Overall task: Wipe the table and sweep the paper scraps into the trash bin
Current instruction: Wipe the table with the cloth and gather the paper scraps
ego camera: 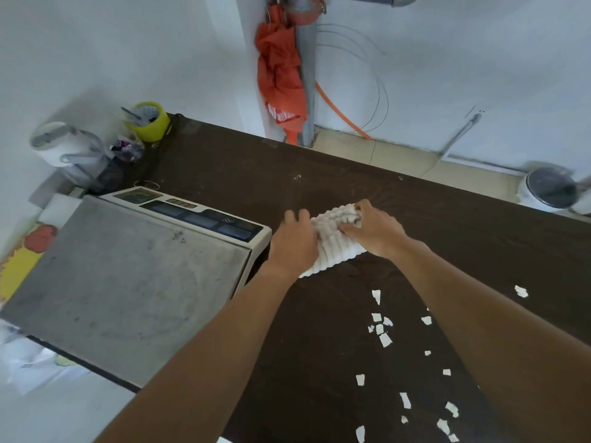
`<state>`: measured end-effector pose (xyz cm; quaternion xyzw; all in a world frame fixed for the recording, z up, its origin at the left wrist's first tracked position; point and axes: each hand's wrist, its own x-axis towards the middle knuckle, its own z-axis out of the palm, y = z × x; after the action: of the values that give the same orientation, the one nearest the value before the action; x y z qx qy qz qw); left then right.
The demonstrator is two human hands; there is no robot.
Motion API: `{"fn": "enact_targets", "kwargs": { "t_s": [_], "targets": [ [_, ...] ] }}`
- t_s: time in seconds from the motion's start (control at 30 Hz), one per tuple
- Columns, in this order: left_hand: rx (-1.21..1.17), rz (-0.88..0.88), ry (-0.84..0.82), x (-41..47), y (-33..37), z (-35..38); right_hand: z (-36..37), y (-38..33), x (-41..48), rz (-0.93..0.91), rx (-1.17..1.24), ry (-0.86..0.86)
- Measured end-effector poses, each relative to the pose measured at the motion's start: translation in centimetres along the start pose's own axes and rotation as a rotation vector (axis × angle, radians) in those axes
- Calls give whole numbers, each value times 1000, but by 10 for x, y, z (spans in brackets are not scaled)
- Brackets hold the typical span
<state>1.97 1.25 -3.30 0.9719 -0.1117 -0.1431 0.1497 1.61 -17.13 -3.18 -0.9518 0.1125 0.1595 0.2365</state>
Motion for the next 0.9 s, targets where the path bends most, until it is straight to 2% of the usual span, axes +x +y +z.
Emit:
{"fn": "enact_targets", "kwargs": {
  "t_s": [0.07,0.1,0.2,0.27,0.43,0.63,0.9],
  "targets": [
    [97,140,37,2,4,8,3,1,4,10,23,11],
    [74,156,-36,4,4,10,3,2,4,5,27,9],
    [-51,71,-243,12,-3,11,3,4,4,-20,-5,-7],
    [-56,75,-294,16,-11,12,3,4,4,-28,-23,0],
    [-172,44,-242,12,-15,8,6,4,-2,-34,-14,1],
    [-91,40,-192,-12,-5,17,11,4,-22,-59,-20,-25],
    [-158,-72,-210,-31,8,23,25,7,-57,-124,46,64]
  ]
}}
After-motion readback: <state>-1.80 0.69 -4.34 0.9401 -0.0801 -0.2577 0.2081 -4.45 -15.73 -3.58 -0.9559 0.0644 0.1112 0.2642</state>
